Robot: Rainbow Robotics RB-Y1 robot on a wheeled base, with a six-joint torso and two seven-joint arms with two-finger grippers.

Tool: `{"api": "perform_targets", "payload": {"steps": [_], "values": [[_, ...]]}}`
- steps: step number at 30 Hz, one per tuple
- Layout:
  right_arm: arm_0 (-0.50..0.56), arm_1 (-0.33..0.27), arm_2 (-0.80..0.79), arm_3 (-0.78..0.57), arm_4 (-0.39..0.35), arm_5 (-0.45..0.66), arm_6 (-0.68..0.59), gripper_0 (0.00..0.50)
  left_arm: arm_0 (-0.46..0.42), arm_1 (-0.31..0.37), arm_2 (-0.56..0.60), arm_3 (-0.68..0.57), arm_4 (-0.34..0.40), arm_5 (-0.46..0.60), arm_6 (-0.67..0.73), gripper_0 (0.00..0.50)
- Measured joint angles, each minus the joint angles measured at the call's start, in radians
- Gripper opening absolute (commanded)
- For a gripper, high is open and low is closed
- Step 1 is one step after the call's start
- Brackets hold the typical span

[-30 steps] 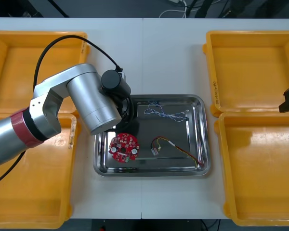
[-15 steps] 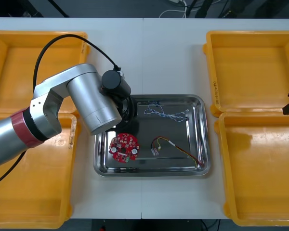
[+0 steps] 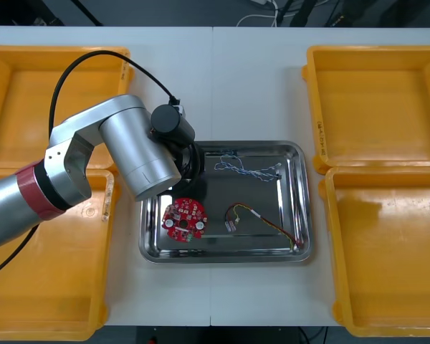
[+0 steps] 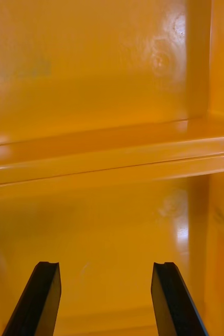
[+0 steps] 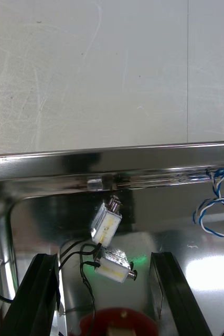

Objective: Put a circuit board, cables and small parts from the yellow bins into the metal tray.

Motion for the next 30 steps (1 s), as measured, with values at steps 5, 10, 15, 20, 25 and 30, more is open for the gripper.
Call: {"api": "perform_targets", "payload": {"steps": [5,10,15,20,25,30], "values": [[0.005,0.060,-0.032,-0.006,0.061,0.030,0.004,0.500,0.000,0.007,0.028,-0.018,0.054,0.064,0.000,0.500],[0.009,0.129,-0.079,-0.011,0.123,0.068,0.018,0.500,0.000,0.023,0.096,-0.049,0.128,0.149,0.000,0.500],[0.010,0.153,-0.089,-0.013,0.151,0.072,0.019,0.500,0.000,0.050,0.182,-0.067,0.205,0.214,-0.001,0.500],[0.010,0.169,-0.104,-0.013,0.161,0.096,0.061,0.500,0.000,0.091,0.267,-0.077,0.278,0.272,-0.010,0.500],[0.010,0.174,-0.118,-0.014,0.161,0.107,0.090,0.500,0.000,0.135,0.343,-0.078,0.350,0.328,-0.091,0.500],[0.010,0.174,-0.119,-0.014,0.161,0.107,0.090,0.500,0.000,0.170,0.427,-0.078,0.409,0.397,-0.235,0.500]]}}
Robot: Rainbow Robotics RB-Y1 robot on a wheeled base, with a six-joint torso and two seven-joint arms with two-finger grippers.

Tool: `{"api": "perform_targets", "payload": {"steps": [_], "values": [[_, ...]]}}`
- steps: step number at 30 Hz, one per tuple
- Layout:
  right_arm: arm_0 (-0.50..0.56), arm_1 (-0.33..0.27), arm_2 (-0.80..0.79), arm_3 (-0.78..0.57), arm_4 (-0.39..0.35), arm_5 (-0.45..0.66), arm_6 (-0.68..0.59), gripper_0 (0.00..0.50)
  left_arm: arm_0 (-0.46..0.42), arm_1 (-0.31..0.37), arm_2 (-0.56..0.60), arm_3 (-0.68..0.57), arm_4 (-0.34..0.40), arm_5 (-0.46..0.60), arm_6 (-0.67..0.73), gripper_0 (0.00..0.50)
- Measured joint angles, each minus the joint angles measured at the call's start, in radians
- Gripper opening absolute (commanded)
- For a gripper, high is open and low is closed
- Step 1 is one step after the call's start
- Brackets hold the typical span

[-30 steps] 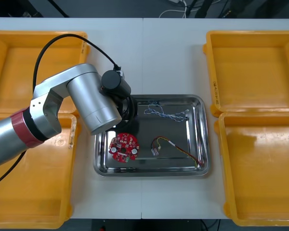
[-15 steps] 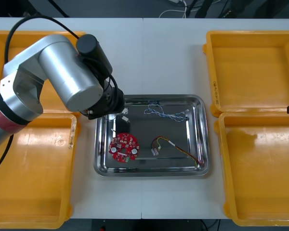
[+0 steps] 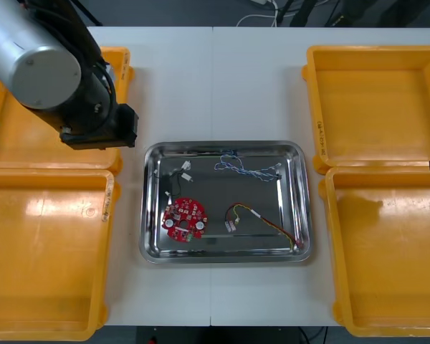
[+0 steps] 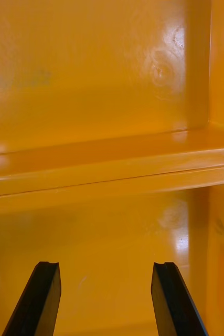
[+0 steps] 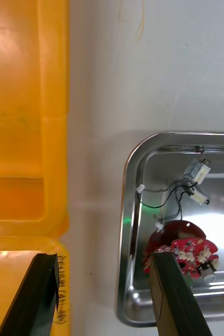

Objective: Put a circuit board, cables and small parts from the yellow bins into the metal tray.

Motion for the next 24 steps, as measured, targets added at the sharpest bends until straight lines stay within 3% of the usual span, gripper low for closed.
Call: {"api": "perform_targets", "payload": {"steps": [9,17,24], "values": [[0.000,0.026,0.000,0.000,-0.009,0.000,0.000,0.500,0.004,0.063,0.102,-0.002,0.070,0.066,-0.053,0.500],[0.016,0.042,0.000,0.000,-0.013,0.000,0.016,0.500,0.075,0.107,0.208,-0.038,0.081,0.093,-0.069,0.500],[0.035,0.042,0.000,-0.003,-0.022,0.010,0.027,0.500,0.160,0.113,0.343,-0.075,0.082,0.160,-0.267,0.500]]}}
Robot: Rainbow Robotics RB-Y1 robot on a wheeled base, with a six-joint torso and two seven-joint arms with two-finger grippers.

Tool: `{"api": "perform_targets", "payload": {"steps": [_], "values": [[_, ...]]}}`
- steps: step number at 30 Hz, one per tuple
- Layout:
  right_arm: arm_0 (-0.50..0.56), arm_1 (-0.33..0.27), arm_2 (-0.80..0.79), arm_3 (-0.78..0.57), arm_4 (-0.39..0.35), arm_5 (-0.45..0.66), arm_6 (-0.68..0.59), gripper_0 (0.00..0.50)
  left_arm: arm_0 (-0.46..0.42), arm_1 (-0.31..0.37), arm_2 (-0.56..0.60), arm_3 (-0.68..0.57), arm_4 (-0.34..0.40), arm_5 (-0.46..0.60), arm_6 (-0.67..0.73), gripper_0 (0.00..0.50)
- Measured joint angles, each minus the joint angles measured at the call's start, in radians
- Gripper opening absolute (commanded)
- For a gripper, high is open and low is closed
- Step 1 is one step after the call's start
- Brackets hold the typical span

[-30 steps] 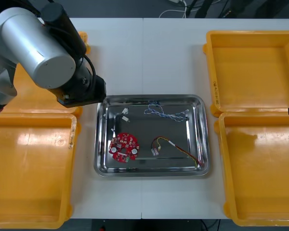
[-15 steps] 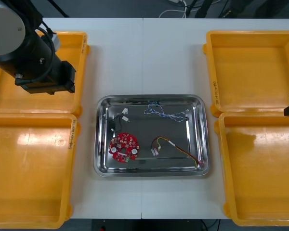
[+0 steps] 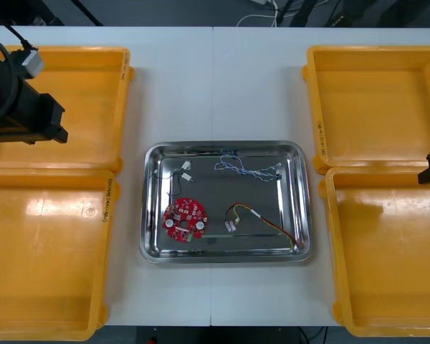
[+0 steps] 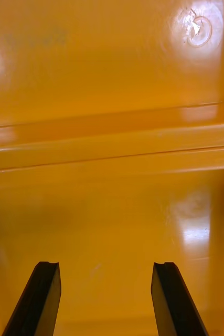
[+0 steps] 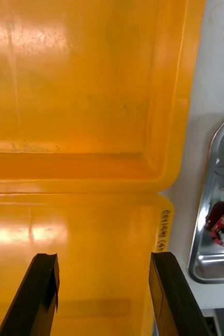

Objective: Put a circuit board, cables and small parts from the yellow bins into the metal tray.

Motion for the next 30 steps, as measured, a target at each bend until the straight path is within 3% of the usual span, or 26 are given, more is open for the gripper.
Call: {"api": "perform_targets", "payload": {"steps": [3,15,30], "values": [[0.003,0.000,0.000,-0.006,-0.001,0.007,0.000,0.500,0.040,0.002,0.051,-0.025,0.000,0.002,-0.071,0.500],[0.005,0.000,0.000,-0.023,-0.007,0.009,0.042,0.500,0.232,0.007,0.206,-0.120,-0.024,0.002,-0.072,0.500],[0.006,0.000,0.000,-0.032,-0.008,0.009,0.053,0.500,0.388,0.007,0.298,-0.148,-0.088,-0.001,-0.073,0.500]]}}
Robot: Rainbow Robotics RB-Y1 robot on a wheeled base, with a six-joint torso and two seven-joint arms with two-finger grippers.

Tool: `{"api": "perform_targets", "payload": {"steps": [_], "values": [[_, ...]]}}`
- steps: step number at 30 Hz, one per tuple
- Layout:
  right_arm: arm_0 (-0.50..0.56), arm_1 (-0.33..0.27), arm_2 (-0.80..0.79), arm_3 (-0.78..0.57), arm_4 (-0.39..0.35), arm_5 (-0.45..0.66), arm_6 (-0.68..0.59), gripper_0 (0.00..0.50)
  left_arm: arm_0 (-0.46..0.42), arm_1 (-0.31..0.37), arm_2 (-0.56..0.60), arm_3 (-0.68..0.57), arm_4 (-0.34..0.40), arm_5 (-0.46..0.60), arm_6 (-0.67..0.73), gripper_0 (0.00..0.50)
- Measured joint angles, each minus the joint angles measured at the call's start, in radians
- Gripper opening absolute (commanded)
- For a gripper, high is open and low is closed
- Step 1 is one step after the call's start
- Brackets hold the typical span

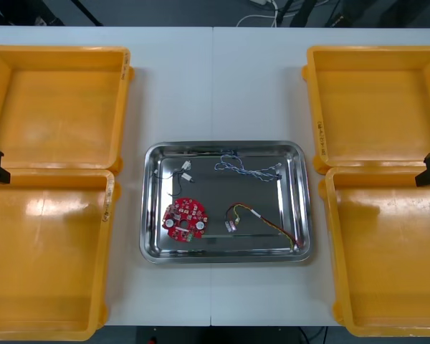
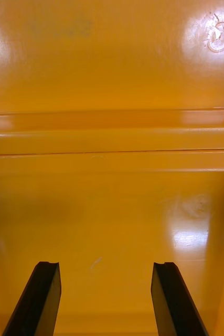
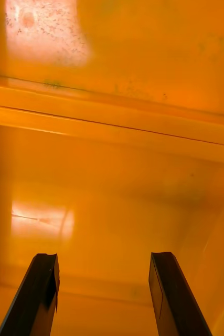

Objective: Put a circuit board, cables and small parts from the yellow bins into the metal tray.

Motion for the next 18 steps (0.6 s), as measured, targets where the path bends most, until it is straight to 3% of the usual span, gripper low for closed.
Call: {"api": "perform_targets", "payload": {"steps": [9,18], "values": [[0.000,0.000,0.000,0.000,0.000,0.000,0.000,0.500,0.037,0.000,0.044,-0.041,0.001,-0.022,-0.012,0.500],[0.000,0.000,0.000,0.000,0.000,0.000,0.000,0.500,0.077,0.000,0.084,-0.062,0.002,-0.053,-0.142,0.500]]}}
